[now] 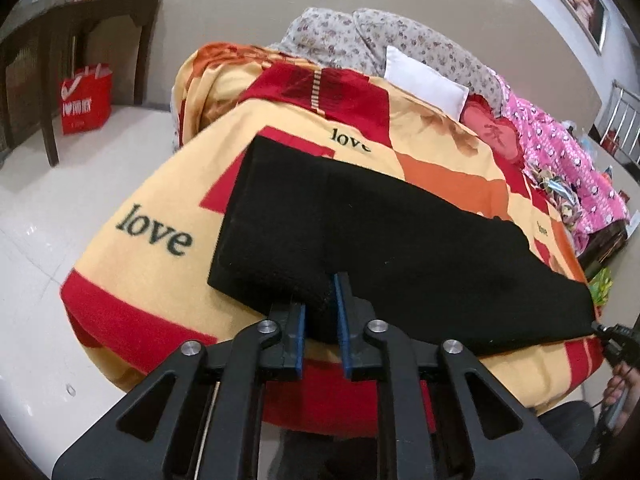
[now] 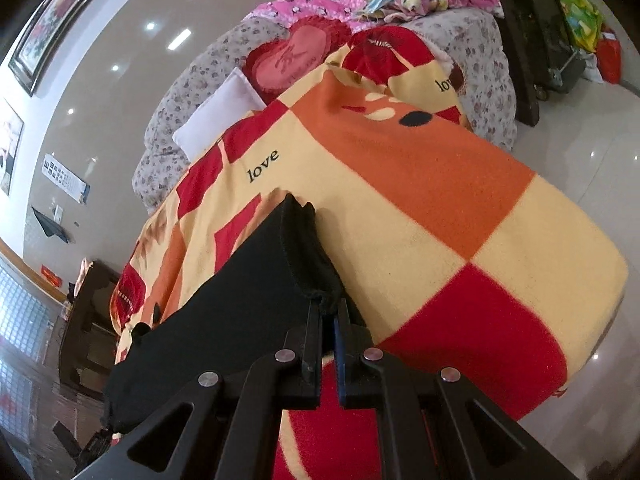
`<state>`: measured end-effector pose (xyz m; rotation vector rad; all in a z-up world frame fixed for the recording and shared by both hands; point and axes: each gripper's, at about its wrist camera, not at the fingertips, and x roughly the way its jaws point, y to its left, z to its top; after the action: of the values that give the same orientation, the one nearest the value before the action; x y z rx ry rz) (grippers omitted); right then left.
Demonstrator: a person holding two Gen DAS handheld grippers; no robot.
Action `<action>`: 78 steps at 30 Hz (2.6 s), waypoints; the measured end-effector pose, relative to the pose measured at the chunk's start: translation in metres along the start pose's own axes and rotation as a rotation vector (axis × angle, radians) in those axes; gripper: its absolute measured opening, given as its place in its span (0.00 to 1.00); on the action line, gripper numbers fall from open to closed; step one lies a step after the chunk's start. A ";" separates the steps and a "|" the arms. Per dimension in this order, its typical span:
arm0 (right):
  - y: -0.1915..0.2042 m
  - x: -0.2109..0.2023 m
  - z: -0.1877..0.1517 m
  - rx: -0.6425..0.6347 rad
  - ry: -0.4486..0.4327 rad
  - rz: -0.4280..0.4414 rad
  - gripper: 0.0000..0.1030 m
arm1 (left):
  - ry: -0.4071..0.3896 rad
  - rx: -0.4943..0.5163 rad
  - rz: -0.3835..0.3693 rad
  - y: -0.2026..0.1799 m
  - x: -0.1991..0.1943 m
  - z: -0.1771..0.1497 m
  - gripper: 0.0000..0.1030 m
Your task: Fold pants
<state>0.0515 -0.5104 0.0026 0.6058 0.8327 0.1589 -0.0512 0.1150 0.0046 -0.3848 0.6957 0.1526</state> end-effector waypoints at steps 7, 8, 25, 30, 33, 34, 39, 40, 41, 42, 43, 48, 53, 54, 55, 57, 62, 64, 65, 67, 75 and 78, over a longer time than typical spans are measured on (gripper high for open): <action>-0.001 -0.007 0.006 -0.008 -0.055 -0.063 0.04 | -0.089 0.031 0.094 0.009 -0.022 -0.003 0.41; 0.000 -0.011 0.007 -0.020 -0.075 -0.091 0.05 | -0.123 0.031 0.109 0.009 -0.029 -0.004 0.41; 0.086 0.026 0.002 -0.518 -0.110 -0.177 0.07 | -0.145 0.238 0.135 -0.033 0.004 -0.023 0.44; 0.058 0.038 0.011 -0.450 -0.017 -0.153 0.07 | -0.132 0.223 0.137 -0.038 -0.003 -0.016 0.45; 0.069 0.028 0.017 -0.439 -0.059 -0.158 0.07 | -0.162 0.229 0.107 -0.048 -0.008 0.007 0.45; 0.075 0.027 0.021 -0.442 -0.077 -0.149 0.07 | -0.175 0.232 0.106 -0.051 -0.008 0.017 0.45; 0.096 0.063 0.043 -0.489 -0.029 -0.230 0.07 | -0.073 0.164 0.118 -0.049 0.033 0.061 0.45; 0.089 0.078 0.045 -0.462 0.023 -0.262 0.07 | -0.021 0.162 0.127 -0.047 0.046 0.064 0.45; 0.084 0.084 0.045 -0.444 0.044 -0.252 0.07 | 0.039 0.144 0.131 -0.042 0.060 0.065 0.45; 0.081 0.082 0.044 -0.450 0.005 -0.232 0.07 | 0.101 0.103 0.119 -0.032 0.074 0.062 0.44; 0.080 0.084 0.043 -0.455 0.008 -0.232 0.07 | 0.059 0.114 0.117 -0.031 0.070 0.059 0.44; 0.107 0.067 0.037 -0.459 -0.060 -0.220 0.07 | 0.040 0.126 0.181 -0.045 0.055 0.056 0.44; 0.215 0.068 -0.017 -0.717 -0.022 0.167 0.08 | -0.108 0.136 0.094 -0.085 0.020 0.042 0.45; 0.235 0.079 -0.032 -0.765 0.028 0.240 0.08 | -0.111 0.151 0.052 -0.095 0.016 0.036 0.45; 0.251 0.089 -0.046 -0.815 0.059 0.272 0.08 | -0.107 0.177 -0.004 -0.108 0.014 0.027 0.45; 0.285 0.111 -0.076 -0.943 0.100 0.293 0.08 | -0.082 0.242 -0.077 -0.127 0.018 0.015 0.45; 0.300 0.189 -0.084 -0.911 0.311 0.117 0.08 | 0.009 0.296 -0.070 -0.130 0.052 -0.008 0.45; 0.301 0.186 -0.076 -0.877 0.318 0.145 0.08 | 0.005 0.301 -0.085 -0.129 0.052 -0.008 0.45; 0.302 0.179 -0.073 -0.870 0.314 0.151 0.08 | 0.008 0.299 -0.087 -0.129 0.052 -0.007 0.45; 0.299 0.151 -0.070 -0.863 0.251 0.197 0.08 | 0.014 0.292 -0.080 -0.131 0.049 -0.004 0.45; 0.231 0.102 -0.130 -0.909 0.099 0.113 0.14 | -0.019 0.381 -0.054 -0.160 0.049 -0.028 0.47; 0.225 0.097 -0.131 -0.874 0.035 0.171 0.22 | -0.034 0.377 -0.048 -0.161 0.051 -0.029 0.52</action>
<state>0.0427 -0.2332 -0.0009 -0.1535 0.6591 0.6505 0.0124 -0.0436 -0.0015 -0.0374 0.6650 -0.0188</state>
